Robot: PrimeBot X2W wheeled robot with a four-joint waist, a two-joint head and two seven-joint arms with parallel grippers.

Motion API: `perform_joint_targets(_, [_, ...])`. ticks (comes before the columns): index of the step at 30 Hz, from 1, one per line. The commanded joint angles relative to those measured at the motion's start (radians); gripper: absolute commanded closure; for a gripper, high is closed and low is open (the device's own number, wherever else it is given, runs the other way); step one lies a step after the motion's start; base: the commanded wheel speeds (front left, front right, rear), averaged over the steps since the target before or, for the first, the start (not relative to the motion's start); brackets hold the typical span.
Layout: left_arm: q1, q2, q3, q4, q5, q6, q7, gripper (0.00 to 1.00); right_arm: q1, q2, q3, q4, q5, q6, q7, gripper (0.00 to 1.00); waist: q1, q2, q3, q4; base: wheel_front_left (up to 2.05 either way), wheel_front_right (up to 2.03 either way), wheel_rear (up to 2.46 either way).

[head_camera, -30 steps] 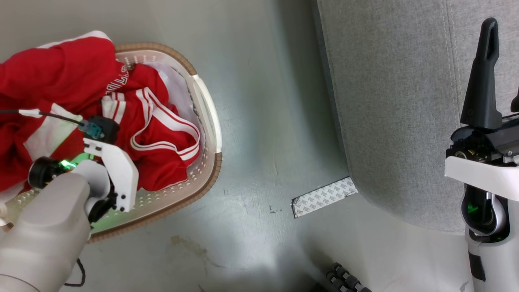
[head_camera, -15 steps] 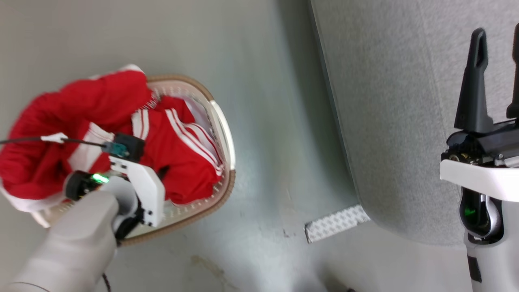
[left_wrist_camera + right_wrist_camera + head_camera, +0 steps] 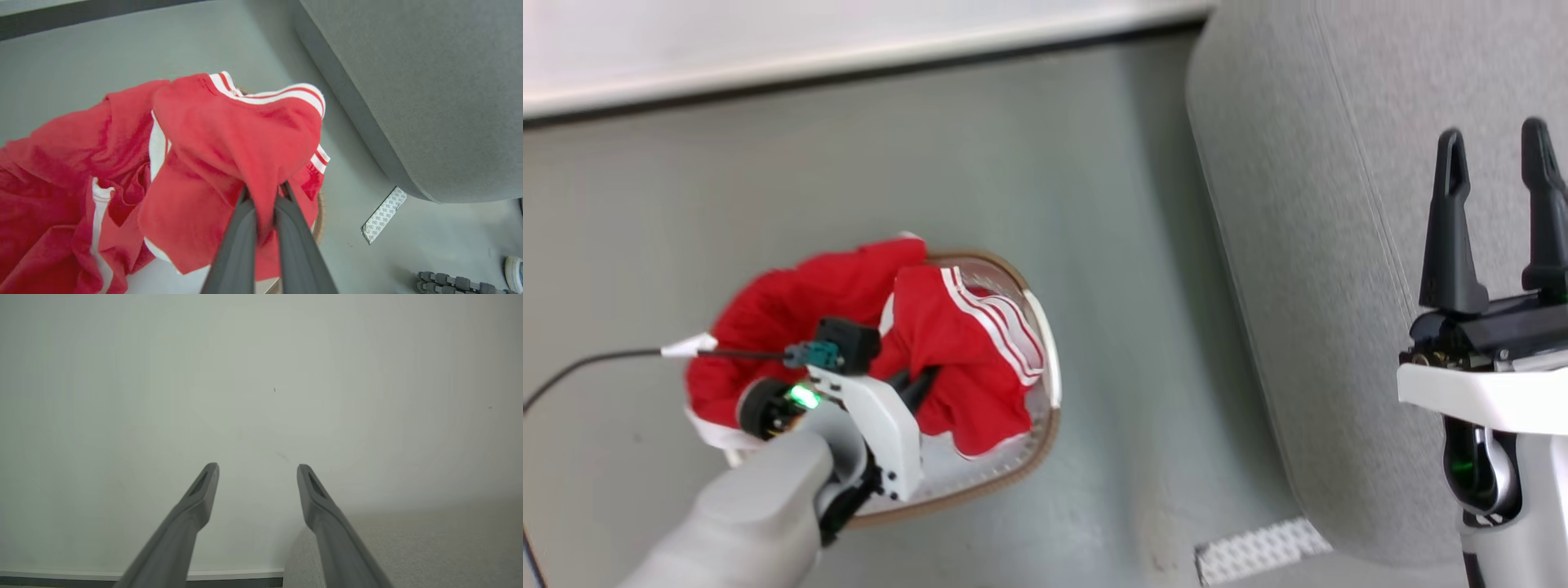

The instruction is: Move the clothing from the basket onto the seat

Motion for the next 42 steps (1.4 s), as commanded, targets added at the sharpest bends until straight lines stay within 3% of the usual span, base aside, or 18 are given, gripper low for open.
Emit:
perform_joint_targets(1, [0.016, -0.006, -0.006, -0.006, -0.004, 0.001, -0.012, 1.00, 0.015, -0.008, 0.000, 0.007, 0.005, -0.002, 0.001, 0.00, 0.0001, -0.0001, -0.066, 0.050, 0.00, 0.00, 0.00])
perform_joint_targets(9, [0.048, -0.017, -0.010, -0.063, -0.013, 0.001, -0.078, 1.00, 0.076, -0.041, 0.003, 0.036, 0.013, -0.002, 0.001, 0.00, 0.0001, -0.0001, -0.203, 0.126, 0.00, 0.00, 0.00])
perform_joint_targets(14, [0.070, -0.003, 0.078, -0.137, 0.008, 0.004, -0.084, 1.00, 0.113, -0.058, 0.018, 0.049, 0.021, -0.002, 0.001, 0.00, 0.0001, -0.0001, -0.273, 0.153, 0.00, 0.00, 0.00])
perform_joint_targets(26, [0.194, 0.046, 0.325, -0.410, 0.160, 0.087, -0.084, 1.00, 0.231, -0.072, 0.046, 0.071, 0.055, -0.002, 0.001, 0.00, 0.0001, -0.0001, -0.400, 0.192, 0.00, 0.00, 0.00])
perform_joint_targets(42, [0.244, 0.087, 0.442, -0.724, 0.254, 0.163, -0.083, 1.00, 0.275, -0.035, 0.139, 0.057, 0.093, -0.002, 0.001, 0.00, 0.0001, -0.0001, -0.450, 0.195, 0.00, 0.00, 0.00])
